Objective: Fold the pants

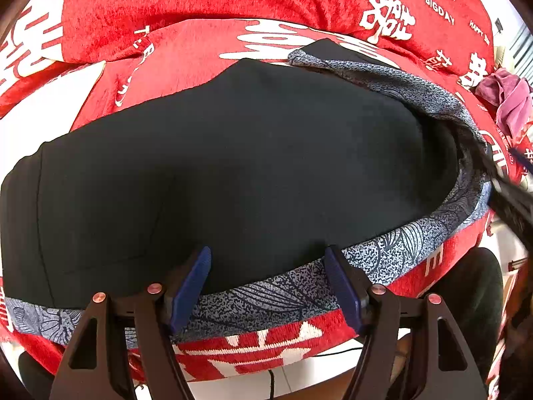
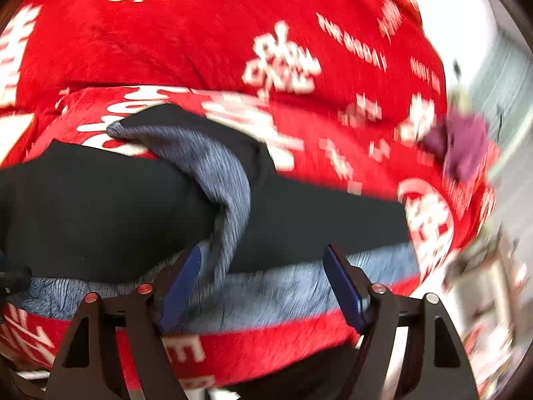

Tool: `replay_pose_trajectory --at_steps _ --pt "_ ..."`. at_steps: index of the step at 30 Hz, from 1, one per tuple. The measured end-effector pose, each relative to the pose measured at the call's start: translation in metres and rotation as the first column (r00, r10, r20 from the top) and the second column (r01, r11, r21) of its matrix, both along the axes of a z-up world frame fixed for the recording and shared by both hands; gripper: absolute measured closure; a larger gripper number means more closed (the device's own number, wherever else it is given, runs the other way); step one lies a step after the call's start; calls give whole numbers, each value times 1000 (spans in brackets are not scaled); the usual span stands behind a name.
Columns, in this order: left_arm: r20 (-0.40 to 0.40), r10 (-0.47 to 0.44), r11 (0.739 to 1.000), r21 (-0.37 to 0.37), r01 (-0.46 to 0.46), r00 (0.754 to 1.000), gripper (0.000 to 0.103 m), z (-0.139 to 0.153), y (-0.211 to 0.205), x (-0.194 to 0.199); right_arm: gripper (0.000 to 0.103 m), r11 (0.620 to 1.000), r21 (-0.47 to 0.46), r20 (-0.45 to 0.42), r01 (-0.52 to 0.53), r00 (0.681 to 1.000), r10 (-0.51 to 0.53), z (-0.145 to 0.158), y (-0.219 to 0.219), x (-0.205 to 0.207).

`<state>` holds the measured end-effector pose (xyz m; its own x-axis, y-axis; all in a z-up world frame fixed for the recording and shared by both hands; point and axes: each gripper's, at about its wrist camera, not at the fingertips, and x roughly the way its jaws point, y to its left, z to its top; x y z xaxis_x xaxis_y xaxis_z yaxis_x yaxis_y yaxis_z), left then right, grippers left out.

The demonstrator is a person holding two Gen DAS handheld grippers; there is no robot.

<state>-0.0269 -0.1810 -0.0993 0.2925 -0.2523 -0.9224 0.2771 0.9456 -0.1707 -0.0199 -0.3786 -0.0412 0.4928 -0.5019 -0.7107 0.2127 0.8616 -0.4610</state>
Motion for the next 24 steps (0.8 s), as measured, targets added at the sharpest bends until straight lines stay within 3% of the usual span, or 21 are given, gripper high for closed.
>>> replay_pose_trajectory --at_steps 3,6,8,10,11,12,13,14,16,19,21,24 --pt "-4 7 1000 -13 -7 1000 25 -2 3 1 23 978 -168 -54 -121 992 113 -7 24 42" --pt "-3 5 1000 -7 -5 1000 25 -2 4 -1 23 921 -288 -165 -264 961 224 -29 57 88" --pt "-6 7 1000 -7 -7 1000 25 -2 3 0 23 880 -347 -236 -324 938 252 -48 70 114" --pt "-7 4 1000 -6 -4 1000 25 -2 3 1 23 866 -355 -309 -352 918 247 -68 72 135" --pt "-8 1 1000 -4 -1 1000 25 -2 3 0 31 881 -319 -337 -349 911 238 -76 67 144" --pt "-9 0 1000 -4 0 1000 25 -2 3 0 50 919 -211 -345 -333 905 249 -76 59 151" --pt "-9 0 1000 -6 0 1000 25 -2 3 1 99 953 -82 -357 -292 901 246 -74 48 154" --pt "-9 0 1000 -7 0 1000 25 -2 3 1 97 967 -1 -327 -255 914 240 -67 38 153" --pt "-12 5 1000 -3 -5 1000 25 -1 3 2 97 977 74 -230 -199 950 211 -44 16 142" --pt "-19 8 1000 -4 -8 1000 25 0 1 2 97 979 191 -5 -73 997 75 10 -37 99" --pt "-27 11 1000 -26 -12 1000 25 2 1 3 97 955 296 119 2 992 -38 39 -79 62" --pt "-33 12 999 -37 -13 999 25 1 -2 4 97 861 497 271 112 922 -276 60 -161 -8"
